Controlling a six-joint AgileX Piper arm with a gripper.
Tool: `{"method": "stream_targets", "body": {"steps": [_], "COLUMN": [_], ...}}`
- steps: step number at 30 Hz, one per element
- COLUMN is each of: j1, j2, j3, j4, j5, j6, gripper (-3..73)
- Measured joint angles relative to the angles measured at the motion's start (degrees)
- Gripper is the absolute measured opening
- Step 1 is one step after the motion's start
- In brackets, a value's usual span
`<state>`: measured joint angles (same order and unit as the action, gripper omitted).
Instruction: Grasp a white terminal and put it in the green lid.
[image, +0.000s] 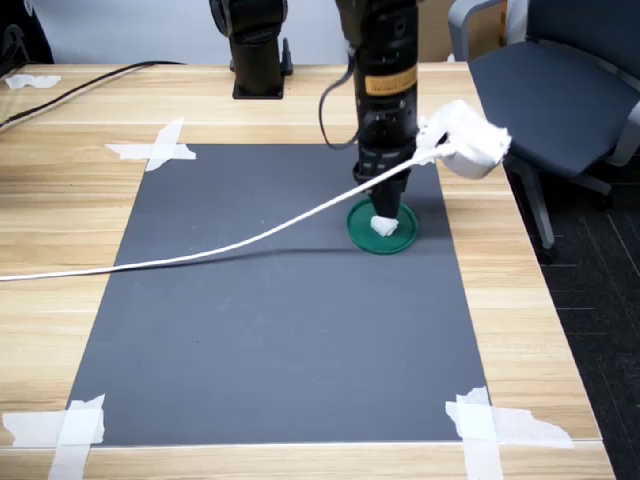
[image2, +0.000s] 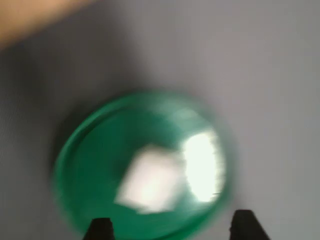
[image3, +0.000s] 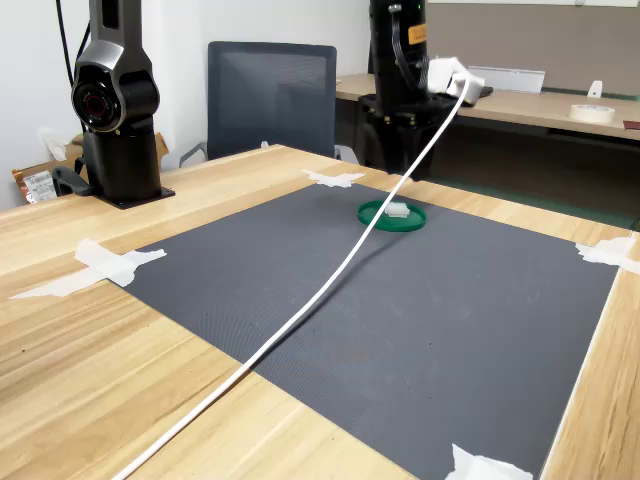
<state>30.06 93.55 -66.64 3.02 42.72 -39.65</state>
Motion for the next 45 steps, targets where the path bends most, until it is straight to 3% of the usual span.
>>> {"method": "stream_targets", "body": {"steps": [3,7,10,15,18,27,31,36,45], "j1": [0.0,0.0,0.0,-0.8,-5.0,-22.4,-30.1,-36.3,-37.1], "j2": [-5.7,-13.9,-20.1,-30.7,-37.2,-59.6,-68.5,-76.9,-88.0], "j3": [1.4,4.2,6.8,12.3,16.5,33.5,42.4,51.4,60.7], "j4": [-0.3,-0.3,-0.3,0.0,2.2,18.3,23.1,24.1,24.1], "j5": [-6.8,-13.7,-16.6,-19.1,-21.6,-33.1,-35.6,-35.9,-35.8], "j6": [3.7,5.9,6.1,6.2,6.7,8.6,8.8,8.4,4.8], "gripper": [29.6,6.3,-0.7,-2.5,-2.7,-2.7,-2.8,-2.8,-2.8]}}
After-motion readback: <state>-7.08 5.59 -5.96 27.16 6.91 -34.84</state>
